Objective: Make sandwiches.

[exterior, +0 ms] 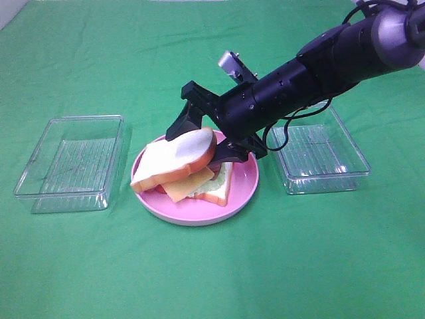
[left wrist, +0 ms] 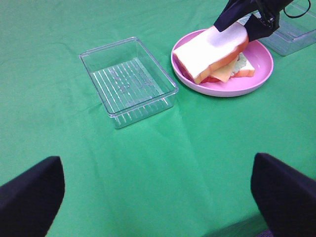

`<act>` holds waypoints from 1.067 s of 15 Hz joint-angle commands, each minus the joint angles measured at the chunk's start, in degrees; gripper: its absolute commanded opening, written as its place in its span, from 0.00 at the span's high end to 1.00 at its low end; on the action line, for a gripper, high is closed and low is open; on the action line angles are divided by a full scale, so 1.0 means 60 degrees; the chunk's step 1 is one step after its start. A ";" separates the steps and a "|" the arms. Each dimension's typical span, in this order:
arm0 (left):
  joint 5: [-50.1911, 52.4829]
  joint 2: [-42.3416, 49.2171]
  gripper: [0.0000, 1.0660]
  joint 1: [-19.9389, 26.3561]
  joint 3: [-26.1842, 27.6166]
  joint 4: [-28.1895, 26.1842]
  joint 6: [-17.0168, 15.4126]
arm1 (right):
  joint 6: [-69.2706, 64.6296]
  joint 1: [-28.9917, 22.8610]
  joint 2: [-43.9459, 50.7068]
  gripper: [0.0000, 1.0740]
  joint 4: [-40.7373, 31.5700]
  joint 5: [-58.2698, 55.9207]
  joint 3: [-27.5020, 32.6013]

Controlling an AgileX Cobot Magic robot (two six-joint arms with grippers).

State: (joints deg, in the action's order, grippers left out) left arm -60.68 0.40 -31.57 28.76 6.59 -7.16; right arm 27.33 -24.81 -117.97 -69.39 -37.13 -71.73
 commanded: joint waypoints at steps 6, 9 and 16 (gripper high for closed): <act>0.0086 0.0172 0.09 0.0000 -0.0019 -0.0010 0.0019 | -0.2731 0.0038 0.1261 0.28 0.6092 -0.0172 0.0038; 0.0086 0.0172 0.09 0.0000 -0.0019 -0.0010 0.0019 | -0.4058 0.0038 0.2416 0.29 0.8738 -0.0964 0.0038; 0.0086 0.0172 0.09 0.0000 -0.0019 -0.0010 0.0019 | -0.4488 0.0010 0.6885 0.29 1.0351 -0.2349 0.2196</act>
State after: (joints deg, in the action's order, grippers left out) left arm -60.68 0.40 -31.57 28.76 6.59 -7.16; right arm 0.34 -24.75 -79.64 -8.14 -50.19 -60.79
